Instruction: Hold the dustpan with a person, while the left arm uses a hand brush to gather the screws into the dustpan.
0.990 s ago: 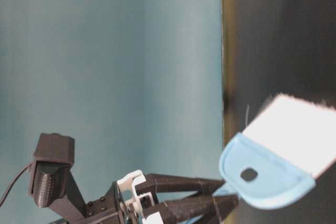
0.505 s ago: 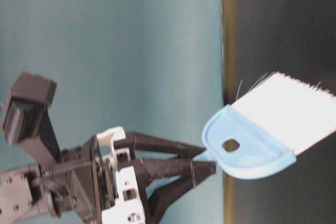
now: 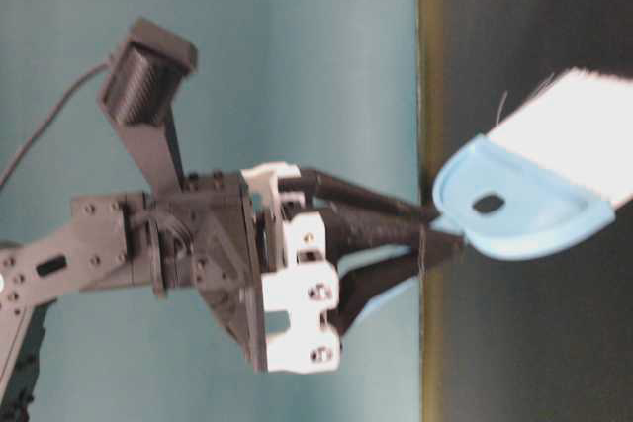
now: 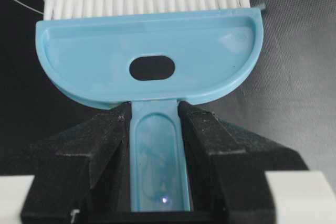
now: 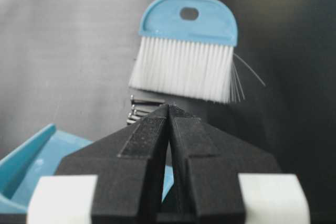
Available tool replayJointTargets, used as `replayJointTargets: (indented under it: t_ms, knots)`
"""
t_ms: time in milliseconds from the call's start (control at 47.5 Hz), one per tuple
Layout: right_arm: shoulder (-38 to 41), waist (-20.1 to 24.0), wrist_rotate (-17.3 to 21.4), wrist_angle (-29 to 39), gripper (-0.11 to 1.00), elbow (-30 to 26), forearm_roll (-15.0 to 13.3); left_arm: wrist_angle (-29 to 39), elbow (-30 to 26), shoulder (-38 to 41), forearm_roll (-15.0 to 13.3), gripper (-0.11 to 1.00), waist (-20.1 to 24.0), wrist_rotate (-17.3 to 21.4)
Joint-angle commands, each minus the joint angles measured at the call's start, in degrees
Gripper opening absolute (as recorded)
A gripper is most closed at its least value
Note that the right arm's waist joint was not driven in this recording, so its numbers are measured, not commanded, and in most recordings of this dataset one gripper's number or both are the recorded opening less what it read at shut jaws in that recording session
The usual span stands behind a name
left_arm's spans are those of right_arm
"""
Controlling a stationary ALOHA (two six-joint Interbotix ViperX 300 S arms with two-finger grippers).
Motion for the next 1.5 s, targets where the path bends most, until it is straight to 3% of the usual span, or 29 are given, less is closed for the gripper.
replayJointTargets:
  t_ms: [0,421,758,969,1285,1474]
  knots:
    - [0.3,0.0,0.4,-0.3,0.0,-0.3,0.2,0.1,-2.1,0.7,0.2,0.31,-0.3,0.1]
    - [0.3,0.0,0.4,-0.3,0.0,-0.3,0.2,-4.0,-5.9,6.9,0.1,0.3,-1.9,2.1]
    - [0.3,0.0,0.4,-0.3,0.0,-0.3,0.2,-10.9,-15.2,13.3,0.1,0.31,-2.8,2.3]
    - [0.3,0.0,0.4,-0.3,0.0,-0.3,0.2,-11.0,-20.8,16.0,0.1,0.31,-3.4,2.3]
    - [0.3,0.0,0.4,-0.3,0.0,-0.3,0.2,-12.5,-20.7,15.6,0.2,0.31,-3.5,2.0]
    - [0.3,0.0,0.4,-0.3,0.0,-0.3,0.1,-11.9,-17.7,9.5,0.2,0.31,-3.2,1.7]
